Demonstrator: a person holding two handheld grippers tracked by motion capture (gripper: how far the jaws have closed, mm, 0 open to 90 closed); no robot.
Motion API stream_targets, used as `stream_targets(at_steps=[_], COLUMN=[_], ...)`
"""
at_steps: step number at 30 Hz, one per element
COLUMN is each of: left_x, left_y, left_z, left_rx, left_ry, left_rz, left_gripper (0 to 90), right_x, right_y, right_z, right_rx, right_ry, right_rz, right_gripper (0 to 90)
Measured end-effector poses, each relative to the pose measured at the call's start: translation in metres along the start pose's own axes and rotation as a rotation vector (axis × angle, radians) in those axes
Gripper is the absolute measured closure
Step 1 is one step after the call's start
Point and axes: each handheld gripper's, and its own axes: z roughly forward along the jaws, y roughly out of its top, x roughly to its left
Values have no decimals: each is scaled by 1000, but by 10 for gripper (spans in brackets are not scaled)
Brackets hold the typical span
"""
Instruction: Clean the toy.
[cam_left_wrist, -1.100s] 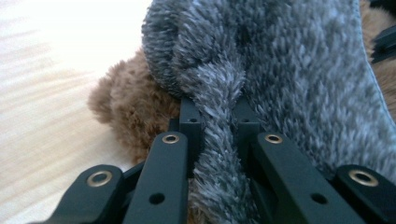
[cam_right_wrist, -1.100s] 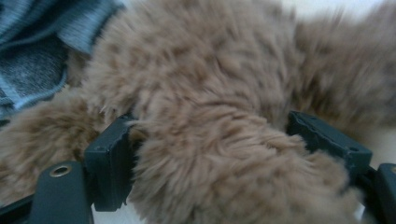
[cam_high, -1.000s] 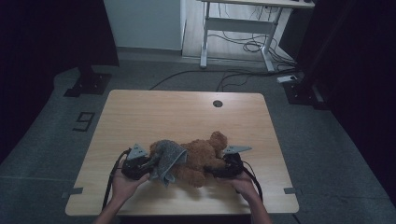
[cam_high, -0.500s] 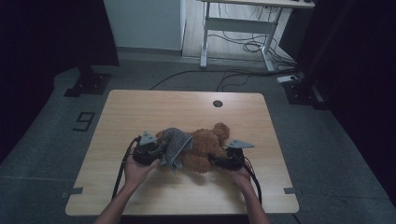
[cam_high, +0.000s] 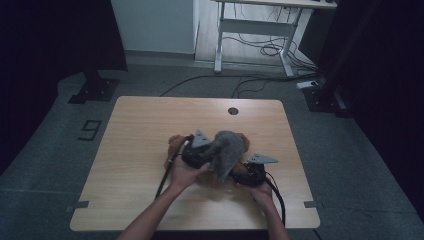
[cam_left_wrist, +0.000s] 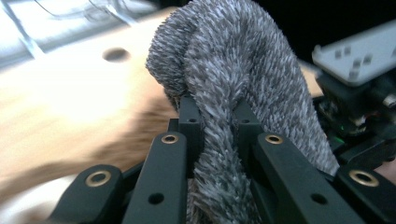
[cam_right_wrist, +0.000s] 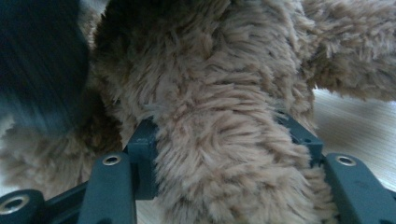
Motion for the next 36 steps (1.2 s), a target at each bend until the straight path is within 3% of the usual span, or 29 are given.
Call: stream_targets(at_steps=[2,3,8,10,11,14,16,17,21,24,29,30,31,32,36], left_x=[-9,-11,-6,1,1,18,29,32,31,41,56,67,67,76,86], left_y=[-9,-15,-24,-32,-32,-44,-53,-59,-66,-74,-90,-103,-103,-115,-127], left_z=[22,28,21,6,6,-13,-22,-31,-54,-68,-82,-85,-85,-84,-73], left_rx=[49,39,25,32,32,64,56,41,-1,-19,-7,16,16,38,68], left_ry=[21,36,44,82,82,162,127,120,180,192,255,264,264,248,261], left_rz=[25,35,42,48,48,33,-15,-24,7,-32,-69,-110,-110,-158,-192], left_gripper=[786,787,789,789,789,790,792,793,793,791,791,791,790,789,789], right_x=[0,-1,-6,-3,-3,-4,-4,-1,1,0,0,-1,-1,0,3], right_y=[0,0,-2,-2,-2,-2,-2,-2,-2,-3,-3,-3,-3,-4,-4], right_z=[-1,-2,-6,-5,-5,-6,-7,-5,-5,-5,-6,-6,-6,-6,-3], right_rx=[8,13,27,29,29,26,27,29,33,35,37,37,37,37,32], right_ry=[1,-2,13,3,3,-8,-10,-3,-19,-13,-16,-17,-17,-11,-21], right_rz=[24,30,63,44,44,62,75,58,59,69,65,68,68,70,65], right_gripper=[468,486,530,543,543,551,556,561,569,569,569,570,570,571,577])
